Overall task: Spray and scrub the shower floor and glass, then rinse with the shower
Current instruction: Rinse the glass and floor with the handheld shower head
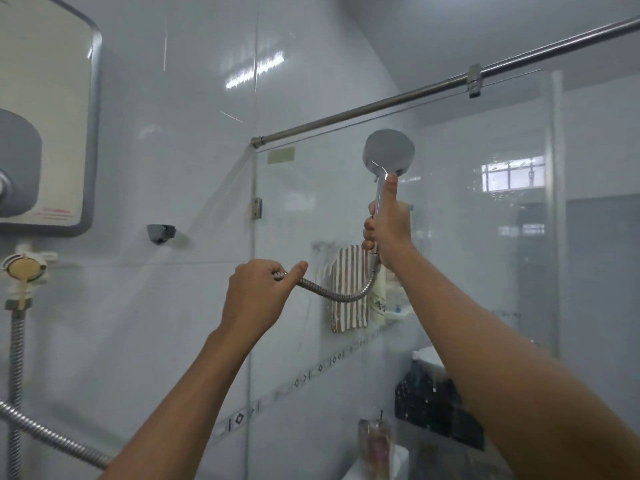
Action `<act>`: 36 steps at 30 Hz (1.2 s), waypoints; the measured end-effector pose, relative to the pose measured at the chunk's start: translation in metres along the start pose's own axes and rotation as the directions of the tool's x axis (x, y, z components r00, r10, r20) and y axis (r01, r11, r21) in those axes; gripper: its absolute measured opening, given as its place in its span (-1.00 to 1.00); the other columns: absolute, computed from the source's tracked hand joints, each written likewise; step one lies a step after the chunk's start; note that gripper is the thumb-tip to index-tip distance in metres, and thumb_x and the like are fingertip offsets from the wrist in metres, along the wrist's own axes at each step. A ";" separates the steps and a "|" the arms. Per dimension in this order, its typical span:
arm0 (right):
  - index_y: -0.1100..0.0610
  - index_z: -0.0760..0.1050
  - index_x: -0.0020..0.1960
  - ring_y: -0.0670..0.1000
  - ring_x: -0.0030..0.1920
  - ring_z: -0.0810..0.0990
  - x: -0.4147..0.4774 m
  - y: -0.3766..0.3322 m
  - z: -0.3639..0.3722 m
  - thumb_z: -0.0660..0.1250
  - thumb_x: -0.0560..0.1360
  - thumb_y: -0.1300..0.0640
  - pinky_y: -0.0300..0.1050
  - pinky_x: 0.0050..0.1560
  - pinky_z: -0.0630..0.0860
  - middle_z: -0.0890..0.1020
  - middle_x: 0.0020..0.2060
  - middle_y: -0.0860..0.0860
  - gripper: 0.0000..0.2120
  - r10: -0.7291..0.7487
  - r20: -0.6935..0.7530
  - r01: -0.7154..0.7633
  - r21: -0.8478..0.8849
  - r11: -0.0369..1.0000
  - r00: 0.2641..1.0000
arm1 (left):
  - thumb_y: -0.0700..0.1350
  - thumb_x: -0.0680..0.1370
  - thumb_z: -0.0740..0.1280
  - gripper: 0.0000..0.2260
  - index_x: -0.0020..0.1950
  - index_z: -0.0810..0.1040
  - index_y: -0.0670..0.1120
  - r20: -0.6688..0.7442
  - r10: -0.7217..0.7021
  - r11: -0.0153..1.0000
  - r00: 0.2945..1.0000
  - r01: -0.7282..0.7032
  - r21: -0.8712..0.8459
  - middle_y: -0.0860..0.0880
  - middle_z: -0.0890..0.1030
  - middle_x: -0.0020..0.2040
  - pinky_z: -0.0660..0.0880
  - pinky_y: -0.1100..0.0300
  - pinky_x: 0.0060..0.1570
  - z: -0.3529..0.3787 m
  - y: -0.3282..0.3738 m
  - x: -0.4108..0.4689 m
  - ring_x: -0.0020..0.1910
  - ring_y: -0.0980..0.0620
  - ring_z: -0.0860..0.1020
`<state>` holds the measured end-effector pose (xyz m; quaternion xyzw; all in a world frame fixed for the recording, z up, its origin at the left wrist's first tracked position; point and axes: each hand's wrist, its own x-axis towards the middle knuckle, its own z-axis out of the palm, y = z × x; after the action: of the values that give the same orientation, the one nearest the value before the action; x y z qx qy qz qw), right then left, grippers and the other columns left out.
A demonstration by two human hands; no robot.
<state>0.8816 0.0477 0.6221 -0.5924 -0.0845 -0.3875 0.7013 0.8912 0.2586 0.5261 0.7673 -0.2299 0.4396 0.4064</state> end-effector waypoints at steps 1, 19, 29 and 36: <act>0.08 0.30 -0.27 -0.02 -0.58 0.25 -0.006 -0.008 -0.009 0.05 0.49 -0.51 -0.24 -0.53 0.25 0.30 -0.54 0.00 -0.36 0.000 -0.011 0.000 -0.006 1.000 1.000 | 0.28 0.53 0.35 -0.41 -0.37 0.53 -0.24 0.007 0.011 1.000 1.000 -0.011 -0.018 -0.04 0.29 -0.54 0.22 0.12 -0.42 0.002 0.006 -0.005 -0.51 0.01 0.27; 0.05 0.27 -0.29 -0.04 -0.53 0.16 -0.063 -0.116 -0.147 0.05 0.45 -0.55 -0.23 -0.52 0.15 0.23 -0.50 -0.01 -0.36 -0.025 -0.080 0.019 -0.080 0.997 0.996 | 0.26 0.54 0.35 -0.39 -0.43 0.41 -0.23 0.058 0.181 0.962 0.982 -0.164 -0.217 -0.02 0.29 -0.54 0.22 0.11 -0.42 0.034 0.136 -0.045 -0.52 0.03 0.27; 0.06 0.28 -0.27 -0.03 -0.54 0.16 -0.094 -0.094 -0.205 0.04 0.46 -0.54 -0.22 -0.52 0.15 0.23 -0.51 -0.01 -0.36 0.098 -0.019 -0.100 -0.138 0.985 0.995 | 0.18 0.54 0.40 -0.46 -0.47 0.46 -0.19 0.104 0.127 0.977 0.986 -0.106 -0.183 0.00 0.27 -0.57 0.18 0.17 -0.46 0.062 0.165 -0.094 -0.55 0.06 0.22; 0.09 0.32 -0.28 -0.03 -0.58 0.19 -0.160 -0.019 -0.249 0.01 0.49 -0.51 -0.23 -0.54 0.18 0.27 -0.54 -0.02 -0.35 0.276 0.060 -0.262 -0.177 0.949 0.959 | 0.07 0.50 0.45 -0.59 -0.47 0.54 -0.11 0.245 0.043 0.998 0.968 -0.031 -0.051 0.02 0.31 -0.61 0.18 0.19 -0.47 0.085 0.150 -0.173 -0.56 0.09 0.28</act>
<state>0.6752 -0.1044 0.4739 -0.6708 0.0008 -0.2687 0.6913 0.7387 0.1035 0.4165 0.8018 -0.3029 0.3429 0.3844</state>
